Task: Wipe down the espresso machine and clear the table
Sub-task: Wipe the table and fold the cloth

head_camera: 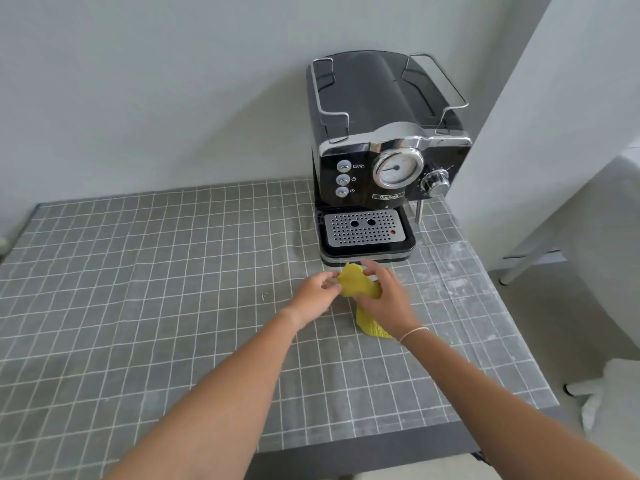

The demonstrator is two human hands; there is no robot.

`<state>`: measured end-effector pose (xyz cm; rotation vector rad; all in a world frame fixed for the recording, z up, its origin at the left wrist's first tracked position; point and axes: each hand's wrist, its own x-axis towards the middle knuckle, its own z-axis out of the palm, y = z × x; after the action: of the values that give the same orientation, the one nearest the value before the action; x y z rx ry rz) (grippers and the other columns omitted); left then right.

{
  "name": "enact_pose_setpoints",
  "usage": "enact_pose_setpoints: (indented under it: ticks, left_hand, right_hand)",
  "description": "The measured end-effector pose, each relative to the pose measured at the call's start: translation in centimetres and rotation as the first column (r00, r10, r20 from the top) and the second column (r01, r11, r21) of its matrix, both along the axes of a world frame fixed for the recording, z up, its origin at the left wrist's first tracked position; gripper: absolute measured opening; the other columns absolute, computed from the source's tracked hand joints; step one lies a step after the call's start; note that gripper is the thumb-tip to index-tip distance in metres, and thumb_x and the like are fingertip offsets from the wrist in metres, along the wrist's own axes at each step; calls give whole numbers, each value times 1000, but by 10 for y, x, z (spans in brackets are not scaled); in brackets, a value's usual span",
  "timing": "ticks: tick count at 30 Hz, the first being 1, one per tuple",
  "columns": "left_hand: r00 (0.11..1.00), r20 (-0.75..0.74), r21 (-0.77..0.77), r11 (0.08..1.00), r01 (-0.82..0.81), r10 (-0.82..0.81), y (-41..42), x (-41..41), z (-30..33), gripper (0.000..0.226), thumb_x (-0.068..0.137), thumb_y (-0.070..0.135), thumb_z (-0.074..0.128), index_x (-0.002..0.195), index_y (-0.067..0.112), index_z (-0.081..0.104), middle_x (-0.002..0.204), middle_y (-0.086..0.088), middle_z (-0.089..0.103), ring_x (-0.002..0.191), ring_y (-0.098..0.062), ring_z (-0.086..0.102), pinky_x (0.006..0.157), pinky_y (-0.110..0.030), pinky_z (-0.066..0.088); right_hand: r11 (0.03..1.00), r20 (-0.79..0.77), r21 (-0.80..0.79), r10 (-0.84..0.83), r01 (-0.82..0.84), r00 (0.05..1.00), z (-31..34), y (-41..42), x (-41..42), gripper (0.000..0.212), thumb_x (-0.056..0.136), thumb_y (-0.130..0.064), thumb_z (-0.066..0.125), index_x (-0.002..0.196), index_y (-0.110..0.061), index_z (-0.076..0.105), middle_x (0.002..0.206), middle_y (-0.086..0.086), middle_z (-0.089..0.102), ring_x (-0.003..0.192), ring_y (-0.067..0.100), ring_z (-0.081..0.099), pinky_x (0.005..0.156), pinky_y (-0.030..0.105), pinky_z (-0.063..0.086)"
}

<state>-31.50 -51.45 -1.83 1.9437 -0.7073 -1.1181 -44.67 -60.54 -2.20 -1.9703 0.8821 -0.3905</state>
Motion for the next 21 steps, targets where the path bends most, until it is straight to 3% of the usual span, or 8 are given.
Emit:
enact_pose_setpoints:
  ticks: [4, 8, 11, 14, 17, 21]
  left_hand:
    - [974, -154, -102, 977, -186, 169, 19, 23, 10, 20, 89, 19, 55, 108, 19, 56, 108, -7, 59, 94, -15, 57, 75, -29, 52]
    - [952, -198, -164, 950, -266, 232, 45, 51, 23, 14, 86, 7, 53, 88, 21, 54, 102, -11, 59, 88, -20, 58, 84, -38, 50]
    - [953, -227, -223, 942, -250, 199, 79, 80, 34, 19, 85, 1, 48, 82, 19, 51, 92, -8, 58, 84, -21, 55, 88, -41, 47]
    - [963, -212, -276, 935, -222, 166, 117, 112, 48, 22, 81, -2, 44, 78, 19, 50, 75, -1, 51, 71, -17, 47, 77, -38, 41]
    - [981, -147, -301, 938, -170, 131, 158, 147, 62, 22, 79, 0, 43, 78, 21, 50, 72, 1, 46, 70, -16, 42, 72, -36, 36]
    - [979, -97, -334, 921, -199, 176, 212, 193, 80, 23, 77, 0, 43, 79, 22, 50, 71, 2, 46, 70, -15, 42, 68, -33, 36]
  right_hand:
    - [997, 47, -24, 70, -69, 996, 5, 19, 25, 68, 74, -5, 68, 133, -27, 41, 116, -4, 47, 81, -2, 46, 73, 13, 38]
    - [998, 75, 4, 69, -70, 995, 11, 43, 51, 72, 75, -6, 68, 136, -28, 37, 118, -10, 42, 77, 1, 47, 69, 5, 41]
    - [987, 79, 135, 79, -89, 994, 20, 71, 80, 69, 76, -9, 69, 135, -29, 38, 115, -13, 47, 69, 5, 45, 68, 12, 44]
    - [966, 23, 187, 179, -180, 984, 29, 100, 114, 57, 78, -12, 69, 129, -26, 48, 104, -6, 53, 70, 1, 44, 72, 19, 42]
    - [943, -12, 203, 272, -264, 962, 40, 136, 151, 47, 78, -18, 71, 121, -25, 54, 97, -9, 52, 77, 1, 46, 70, 19, 39]
    - [921, 11, 204, 338, -333, 941, 55, 182, 200, 16, 76, -20, 72, 88, -23, 62, 85, -5, 51, 73, 7, 46, 67, 22, 37]
